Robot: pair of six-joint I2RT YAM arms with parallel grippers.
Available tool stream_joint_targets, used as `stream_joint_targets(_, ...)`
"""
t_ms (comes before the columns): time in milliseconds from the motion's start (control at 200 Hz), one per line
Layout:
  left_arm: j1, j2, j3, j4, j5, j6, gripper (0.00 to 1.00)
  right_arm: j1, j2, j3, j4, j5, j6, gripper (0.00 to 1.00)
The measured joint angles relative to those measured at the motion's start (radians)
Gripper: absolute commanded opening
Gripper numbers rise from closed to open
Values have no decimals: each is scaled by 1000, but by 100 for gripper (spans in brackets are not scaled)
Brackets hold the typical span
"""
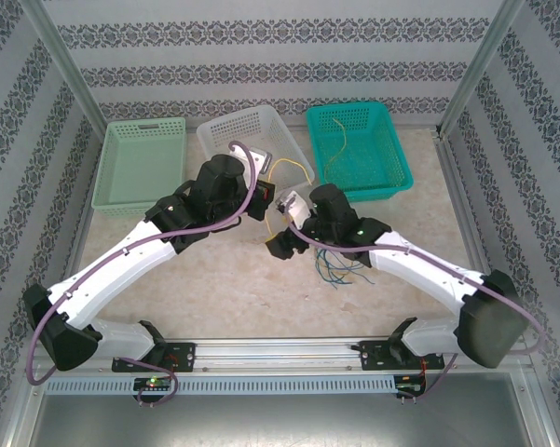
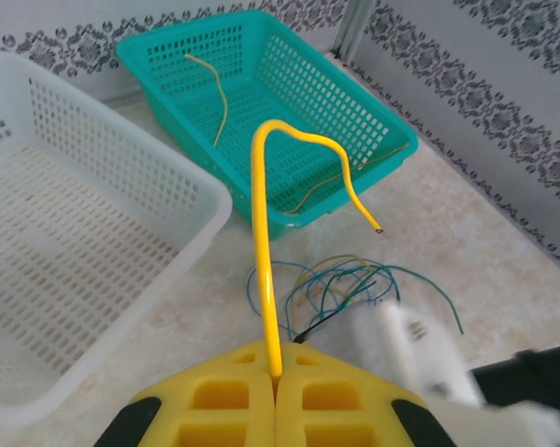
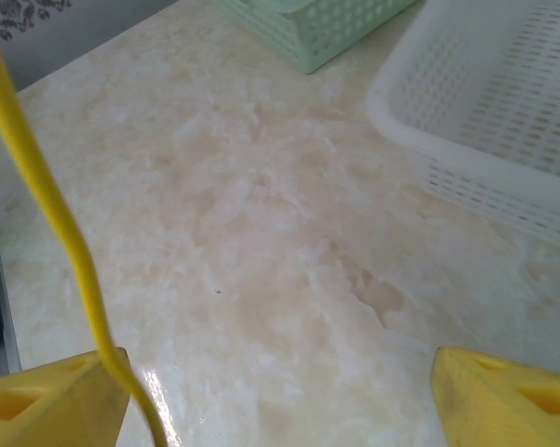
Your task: Untangle the cables
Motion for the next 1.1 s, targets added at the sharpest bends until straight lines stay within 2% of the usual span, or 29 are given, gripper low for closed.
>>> stream_joint_targets(95, 10, 0, 0, 31, 6, -10, 5, 14, 40, 11, 7, -8, -8, 57)
stream_joint_targets(245, 46, -7, -19, 106, -18, -45, 7, 26, 57, 11, 8, -8, 8, 17)
stream_joint_targets(425, 79, -37, -100, 212, -69, -93, 14, 5, 29, -12, 23, 18, 110, 0)
stream_joint_targets(490, 84, -26, -108, 239, -68, -110, 21, -21, 13, -14, 23, 19, 146, 0)
stream_joint_targets(659, 84, 35, -106, 296, -64, -142, 73, -85, -9, 13, -5, 19, 198, 0)
stream_joint_targets(694, 85, 48, -104, 297, -65, -144, 86, -102, -9, 30, -24, 19, 200, 0)
stream_joint_targets(714, 85, 55, -103, 298, -66, -149, 98, -113, -9, 43, -38, 19, 200, 0)
stream_joint_targets(724, 85, 56, -103, 298, -67, -144, 100, -117, -9, 47, -45, 19, 198, 0)
stream_joint_targets(909, 85, 68, -96, 297, -97, -123, 100, -298, 16, 208, -156, 19, 162, 0)
stream_joint_targets(1099, 85, 66, -92, 293, -118, -93, 100, -475, 166, 414, -207, 11, 107, 0)
